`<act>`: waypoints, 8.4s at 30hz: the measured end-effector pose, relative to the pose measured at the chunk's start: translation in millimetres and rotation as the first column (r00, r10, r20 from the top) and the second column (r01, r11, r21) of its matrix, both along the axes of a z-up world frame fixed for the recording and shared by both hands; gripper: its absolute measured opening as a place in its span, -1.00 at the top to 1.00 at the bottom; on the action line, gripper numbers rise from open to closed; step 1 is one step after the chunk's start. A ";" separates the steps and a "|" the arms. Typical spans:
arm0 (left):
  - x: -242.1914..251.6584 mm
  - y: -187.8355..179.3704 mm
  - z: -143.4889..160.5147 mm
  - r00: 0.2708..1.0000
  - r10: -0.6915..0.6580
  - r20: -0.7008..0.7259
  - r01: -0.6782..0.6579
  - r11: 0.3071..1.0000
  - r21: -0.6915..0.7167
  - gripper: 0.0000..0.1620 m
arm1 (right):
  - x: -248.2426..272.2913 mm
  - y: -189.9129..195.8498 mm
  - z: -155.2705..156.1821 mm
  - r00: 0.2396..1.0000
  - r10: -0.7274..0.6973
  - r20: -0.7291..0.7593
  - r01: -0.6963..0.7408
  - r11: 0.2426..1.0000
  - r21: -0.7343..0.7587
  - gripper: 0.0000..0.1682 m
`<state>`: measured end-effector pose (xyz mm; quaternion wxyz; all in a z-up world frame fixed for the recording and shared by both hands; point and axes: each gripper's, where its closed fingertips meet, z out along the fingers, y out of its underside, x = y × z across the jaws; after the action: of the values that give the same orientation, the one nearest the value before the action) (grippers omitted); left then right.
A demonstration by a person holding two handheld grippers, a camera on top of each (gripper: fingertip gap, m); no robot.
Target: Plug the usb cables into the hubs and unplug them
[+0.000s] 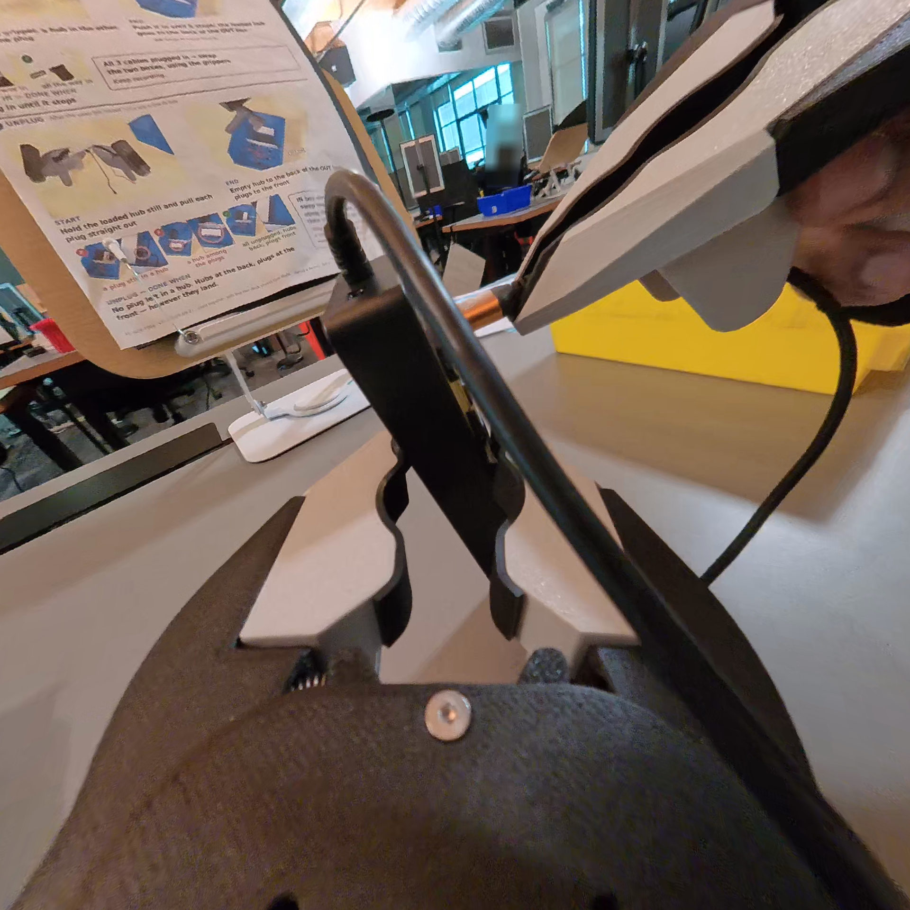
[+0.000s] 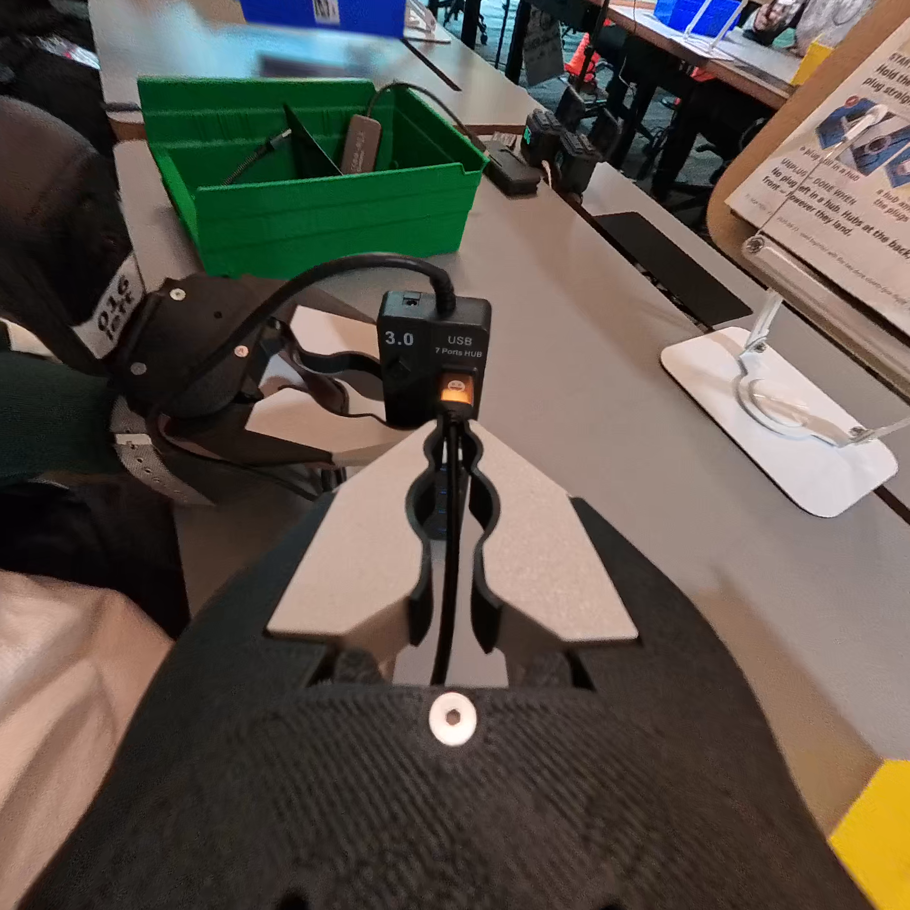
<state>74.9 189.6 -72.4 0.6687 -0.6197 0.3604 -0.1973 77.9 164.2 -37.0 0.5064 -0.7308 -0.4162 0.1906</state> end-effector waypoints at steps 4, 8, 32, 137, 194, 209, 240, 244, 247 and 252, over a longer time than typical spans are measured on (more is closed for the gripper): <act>0.3 -3.0 5.9 0.997 -0.033 0.068 0.033 0.999 -0.011 0.58 | -2.3 -2.5 6.9 0.998 0.011 -0.068 -0.014 0.999 -0.035 0.94; -2.3 0.4 6.4 0.996 -0.014 0.084 0.016 1.000 -0.022 0.43 | -1.7 -0.4 6.9 0.996 -0.007 -0.089 0.003 0.999 -0.042 0.94; 19.4 -14.1 -3.3 0.945 -0.179 0.275 0.249 0.936 -0.249 0.37 | -8.2 -8.6 31.2 0.973 0.002 -0.230 -0.006 1.000 -0.017 0.96; -70.2 71.2 -26.5 0.748 0.290 0.598 0.212 0.749 -0.628 0.74 | -91.2 -11.5 141.3 0.891 0.447 0.079 -0.447 0.834 0.322 0.98; -74.1 64.5 -15.4 0.702 0.256 0.665 0.274 0.764 -0.583 0.74 | 80.1 56.1 -135.0 0.887 -0.364 0.285 0.426 0.882 -0.201 0.57; -60.0 55.4 -10.9 0.804 0.188 0.564 0.183 0.825 -0.535 0.74 | 47.1 47.4 -59.7 0.974 -0.185 -0.133 0.170 0.979 -0.116 0.94; -1.4 18.3 -33.5 0.991 0.022 -0.133 -0.038 0.992 -0.118 0.74 | 8.5 1.7 -42.5 0.975 -0.042 -0.219 -0.024 0.956 -0.294 0.95; -1.8 18.4 -34.2 0.989 0.029 -0.145 -0.045 0.993 -0.110 0.74 | 6.9 -0.5 -40.7 0.980 -0.025 -0.198 -0.029 0.964 -0.264 0.94; -1.5 18.6 -35.6 0.990 0.025 -0.141 -0.044 0.991 -0.127 0.74 | 5.3 -1.7 -37.0 0.974 -0.015 -0.225 -0.044 0.966 -0.255 0.95; -0.4 17.4 -34.6 0.989 0.021 -0.148 -0.037 0.993 -0.110 0.74 | 8.7 1.9 -39.9 0.967 -0.053 -0.249 -0.024 0.954 -0.298 0.94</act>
<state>74.5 207.0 -107.1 0.6073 -0.6743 0.3878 -0.1615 86.7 166.1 -77.0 0.4407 -0.7713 -0.3088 0.3398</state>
